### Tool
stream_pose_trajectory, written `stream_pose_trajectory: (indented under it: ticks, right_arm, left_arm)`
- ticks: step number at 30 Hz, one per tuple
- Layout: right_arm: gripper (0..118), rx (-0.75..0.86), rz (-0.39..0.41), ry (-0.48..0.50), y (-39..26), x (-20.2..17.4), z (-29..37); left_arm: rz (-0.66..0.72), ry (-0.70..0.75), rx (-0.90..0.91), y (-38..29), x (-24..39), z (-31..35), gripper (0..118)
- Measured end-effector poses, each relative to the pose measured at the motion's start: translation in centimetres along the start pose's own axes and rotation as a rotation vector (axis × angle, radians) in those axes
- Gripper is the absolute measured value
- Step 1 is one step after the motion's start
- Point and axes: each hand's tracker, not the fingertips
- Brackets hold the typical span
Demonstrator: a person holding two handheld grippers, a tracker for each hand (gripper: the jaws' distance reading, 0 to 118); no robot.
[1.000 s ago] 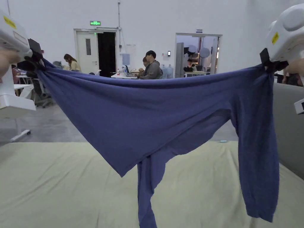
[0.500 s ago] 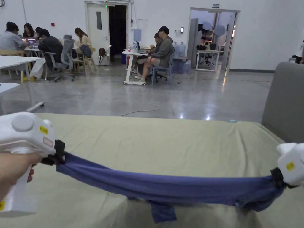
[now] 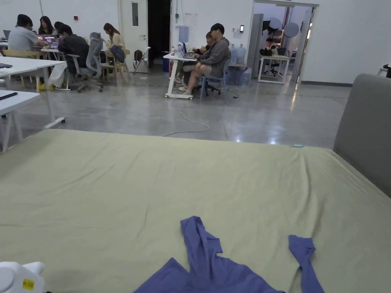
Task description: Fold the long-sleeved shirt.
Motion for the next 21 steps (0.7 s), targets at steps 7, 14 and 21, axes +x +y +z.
stream_pose_trajectory:
  ticks: [7, 14, 21]
  right_arm:
    - [0, -0.103, -0.039, 0.053, -6.1, -0.6, -2.8]
    - [12, -0.122, -0.067, 0.012, -5.3, -1.7, -5.7]
    - [86, 0.1, -0.158, -0.09, -3.0, 0.0, 4.5]
  left_arm:
    - [0.07, -0.009, -0.08, -6.8, -4.0, -3.3, 0]
    - [0.113, -0.054, 0.006, -8.2, -6.0, -5.1, 1]
    - [0.195, -0.08, 0.368, -8.7, -6.4, 4.3, 115]
